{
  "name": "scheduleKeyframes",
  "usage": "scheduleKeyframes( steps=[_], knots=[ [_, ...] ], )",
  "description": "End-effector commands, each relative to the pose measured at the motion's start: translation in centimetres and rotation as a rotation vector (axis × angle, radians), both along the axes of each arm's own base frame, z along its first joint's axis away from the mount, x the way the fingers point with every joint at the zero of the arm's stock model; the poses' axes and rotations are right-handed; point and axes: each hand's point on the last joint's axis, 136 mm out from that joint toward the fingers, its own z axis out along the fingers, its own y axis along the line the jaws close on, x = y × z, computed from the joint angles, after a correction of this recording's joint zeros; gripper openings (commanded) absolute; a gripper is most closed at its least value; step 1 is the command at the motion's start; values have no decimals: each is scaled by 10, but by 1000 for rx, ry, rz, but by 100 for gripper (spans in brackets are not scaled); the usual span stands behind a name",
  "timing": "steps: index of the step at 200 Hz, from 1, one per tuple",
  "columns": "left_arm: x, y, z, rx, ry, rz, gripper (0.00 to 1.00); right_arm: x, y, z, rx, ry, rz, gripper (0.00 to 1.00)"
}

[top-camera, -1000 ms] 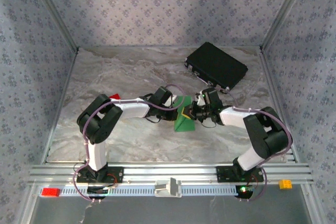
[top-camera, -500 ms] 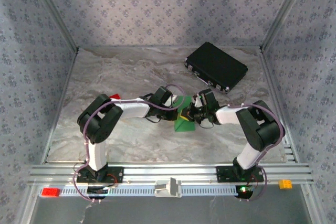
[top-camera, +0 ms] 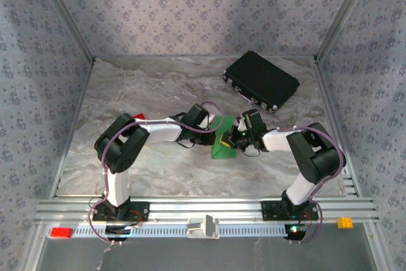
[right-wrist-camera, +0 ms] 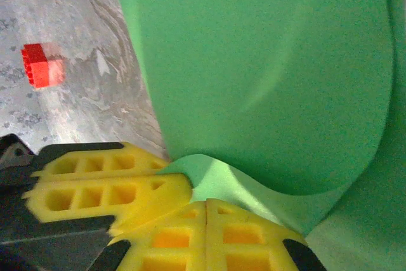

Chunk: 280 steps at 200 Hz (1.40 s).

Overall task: Fold a paper plane with a square sheet of paper (pick it up from the middle)
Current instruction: Fold the triangle a second time at the center of the table.

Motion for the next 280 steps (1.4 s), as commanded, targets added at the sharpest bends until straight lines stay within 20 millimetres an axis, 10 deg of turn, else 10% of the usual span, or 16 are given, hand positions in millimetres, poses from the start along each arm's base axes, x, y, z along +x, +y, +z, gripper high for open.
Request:
scheduleKeyframes(
  steps=[1, 66, 116, 177, 209, 240, 280],
  knots=[
    [0, 4, -9, 34, 23, -11, 0, 15, -9, 9, -19, -29, -26, 2],
    [0, 4, -9, 34, 26, -11, 0, 3, -38, -38, -116, 102, -109, 1],
    [-1, 4, -10, 37, 29, -13, 0, 25, -41, 3, -78, 18, -105, 2],
    [-2, 3, -10, 32, 34, -15, 0, 14, -57, -29, -136, 101, -132, 2],
    [-2, 3, -9, 28, 33, -14, 0, 22, -60, -15, -126, 65, -140, 2],
    [-2, 2, -8, 21, 34, -11, 0, 28, -43, 20, -80, -25, -73, 3],
    [-1, 1, -6, 19, 30, -14, 0, 15, -15, 19, -34, -15, -17, 3]
  ],
)
